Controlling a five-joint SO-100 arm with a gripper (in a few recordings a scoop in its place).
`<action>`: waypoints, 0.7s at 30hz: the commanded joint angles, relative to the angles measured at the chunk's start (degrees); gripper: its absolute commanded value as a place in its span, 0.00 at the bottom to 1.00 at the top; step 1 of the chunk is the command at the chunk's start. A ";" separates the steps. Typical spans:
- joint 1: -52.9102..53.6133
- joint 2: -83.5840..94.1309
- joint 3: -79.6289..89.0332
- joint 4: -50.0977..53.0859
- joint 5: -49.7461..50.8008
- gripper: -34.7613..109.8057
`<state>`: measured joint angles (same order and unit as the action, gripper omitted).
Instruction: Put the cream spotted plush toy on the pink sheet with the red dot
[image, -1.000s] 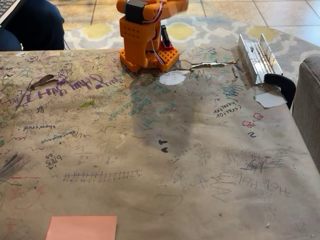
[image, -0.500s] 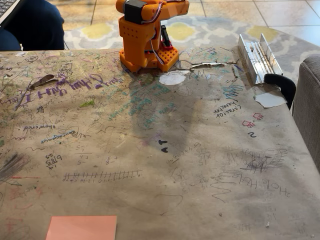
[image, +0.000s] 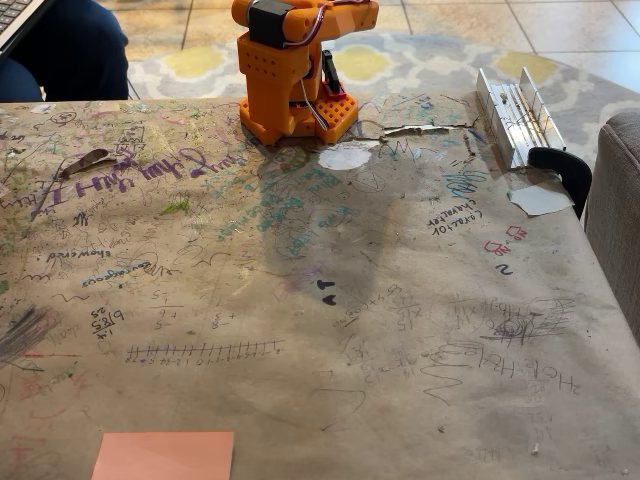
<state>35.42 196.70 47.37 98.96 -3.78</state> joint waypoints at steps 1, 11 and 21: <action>0.88 -3.52 2.81 0.62 -1.32 0.24; -5.54 -3.52 10.46 0.79 2.02 0.24; -5.98 -3.52 13.36 0.70 3.16 0.24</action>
<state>29.09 196.70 58.01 98.96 -0.35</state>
